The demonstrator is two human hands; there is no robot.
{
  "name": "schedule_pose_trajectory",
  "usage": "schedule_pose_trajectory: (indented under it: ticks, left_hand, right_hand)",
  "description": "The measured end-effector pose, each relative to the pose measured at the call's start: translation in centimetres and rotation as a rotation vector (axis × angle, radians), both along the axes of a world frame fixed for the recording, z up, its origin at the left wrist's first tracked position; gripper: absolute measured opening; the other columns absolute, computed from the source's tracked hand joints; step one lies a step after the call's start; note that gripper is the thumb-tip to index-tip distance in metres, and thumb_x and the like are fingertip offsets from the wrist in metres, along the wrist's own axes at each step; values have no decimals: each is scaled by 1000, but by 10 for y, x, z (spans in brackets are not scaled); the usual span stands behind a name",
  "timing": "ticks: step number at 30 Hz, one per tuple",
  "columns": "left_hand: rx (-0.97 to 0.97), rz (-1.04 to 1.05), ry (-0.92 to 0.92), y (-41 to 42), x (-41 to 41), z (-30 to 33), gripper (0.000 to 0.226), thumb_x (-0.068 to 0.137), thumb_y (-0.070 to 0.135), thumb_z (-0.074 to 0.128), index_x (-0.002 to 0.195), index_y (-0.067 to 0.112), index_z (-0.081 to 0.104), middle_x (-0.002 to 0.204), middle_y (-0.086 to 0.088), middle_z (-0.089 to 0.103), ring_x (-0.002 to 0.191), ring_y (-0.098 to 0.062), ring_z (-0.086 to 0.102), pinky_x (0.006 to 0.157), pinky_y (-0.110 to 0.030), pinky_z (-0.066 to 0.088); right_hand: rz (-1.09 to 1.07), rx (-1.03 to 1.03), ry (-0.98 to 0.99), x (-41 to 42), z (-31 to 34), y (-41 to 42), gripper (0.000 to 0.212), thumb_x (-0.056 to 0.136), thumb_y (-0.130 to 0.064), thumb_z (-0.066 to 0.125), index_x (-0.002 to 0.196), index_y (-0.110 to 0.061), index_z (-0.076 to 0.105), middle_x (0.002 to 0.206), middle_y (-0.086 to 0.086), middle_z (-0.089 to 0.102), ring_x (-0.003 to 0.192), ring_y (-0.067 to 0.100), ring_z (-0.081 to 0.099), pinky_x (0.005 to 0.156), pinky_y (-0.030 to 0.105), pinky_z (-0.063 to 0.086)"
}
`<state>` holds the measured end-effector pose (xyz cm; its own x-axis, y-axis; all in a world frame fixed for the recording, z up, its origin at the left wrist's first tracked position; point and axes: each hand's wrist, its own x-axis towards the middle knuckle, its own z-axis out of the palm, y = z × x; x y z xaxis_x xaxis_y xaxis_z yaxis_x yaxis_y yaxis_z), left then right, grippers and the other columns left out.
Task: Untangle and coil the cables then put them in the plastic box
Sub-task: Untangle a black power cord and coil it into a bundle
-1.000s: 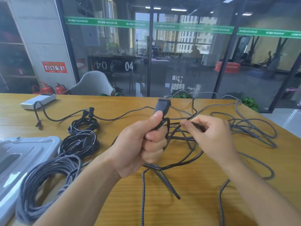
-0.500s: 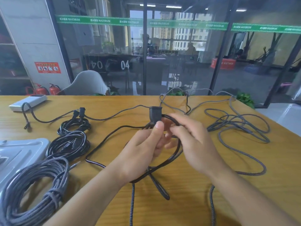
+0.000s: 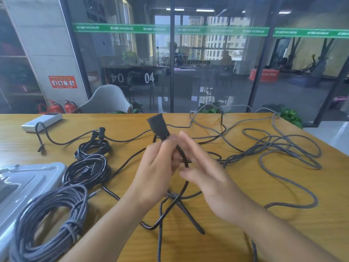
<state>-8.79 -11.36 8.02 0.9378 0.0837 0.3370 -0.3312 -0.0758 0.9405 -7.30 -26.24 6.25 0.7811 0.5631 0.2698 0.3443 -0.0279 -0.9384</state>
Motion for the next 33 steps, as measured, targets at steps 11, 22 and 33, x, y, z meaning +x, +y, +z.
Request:
schedule_pose_trajectory:
  ticks: [11,22,33]
  left_hand:
    - [-118,31,-31,31,5,10,47,109,24,29,87,8,67,69,-7,54,60,-16,44,55,-26,36]
    - [-723,-677,52,38,-9,29,36,106,31,37,76,20,53,51,10,31,41,-9,27,43,-21,28]
    - [-551,-694,130,44,-9,31,40,98,40,41,60,27,46,49,11,16,41,-11,11,43,-27,11]
  right_hand:
    - [252,-168,3,-5,-13,18,28,111,-25,45,113,-11,69,115,10,73,116,26,66,111,44,47]
    - [537,-23,135,0,-12,17,28,108,-20,43,87,-6,56,96,18,70,101,34,68,96,38,48]
    - [-162,-193,-395,49,-8,-23,33,88,-30,84,67,-19,61,63,-5,55,61,8,49,60,23,42]
